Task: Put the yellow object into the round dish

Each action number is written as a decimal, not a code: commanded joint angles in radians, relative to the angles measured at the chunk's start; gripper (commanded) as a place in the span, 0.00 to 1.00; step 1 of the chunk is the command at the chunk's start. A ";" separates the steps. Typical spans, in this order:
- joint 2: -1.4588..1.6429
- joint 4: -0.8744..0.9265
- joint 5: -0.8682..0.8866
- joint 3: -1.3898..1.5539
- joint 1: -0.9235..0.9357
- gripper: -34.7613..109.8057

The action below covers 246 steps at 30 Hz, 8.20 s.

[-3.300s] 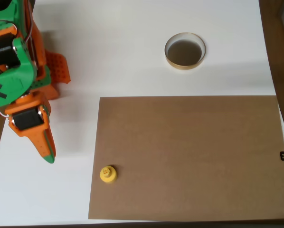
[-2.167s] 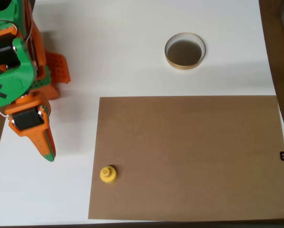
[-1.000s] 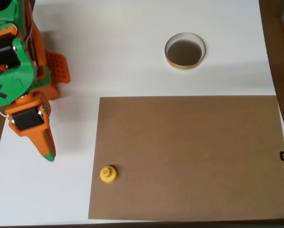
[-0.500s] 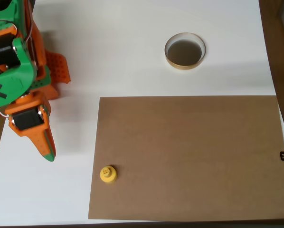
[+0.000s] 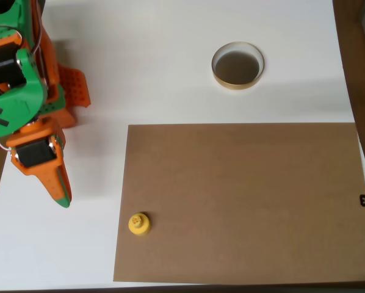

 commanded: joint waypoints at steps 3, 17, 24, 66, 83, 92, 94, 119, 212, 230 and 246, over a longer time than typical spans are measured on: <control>0.020 0.011 -0.012 -0.015 0.006 0.24; 0.020 0.011 -0.012 -0.015 0.006 0.24; 0.020 0.011 -0.012 -0.015 0.006 0.24; 0.021 -0.031 0.003 -0.094 -0.025 0.35; -0.394 -0.077 0.040 -0.512 -0.135 0.41; -0.552 -0.003 -0.002 -0.661 -0.227 0.42; -0.591 0.021 -0.015 -0.699 -0.241 0.43; -1.417 0.238 -0.054 -1.206 -0.288 0.43; -1.574 0.365 -0.071 -1.359 -0.463 0.24; -1.539 0.403 -0.074 -1.364 -0.793 0.24; -1.562 0.460 -0.081 -1.417 -1.118 0.24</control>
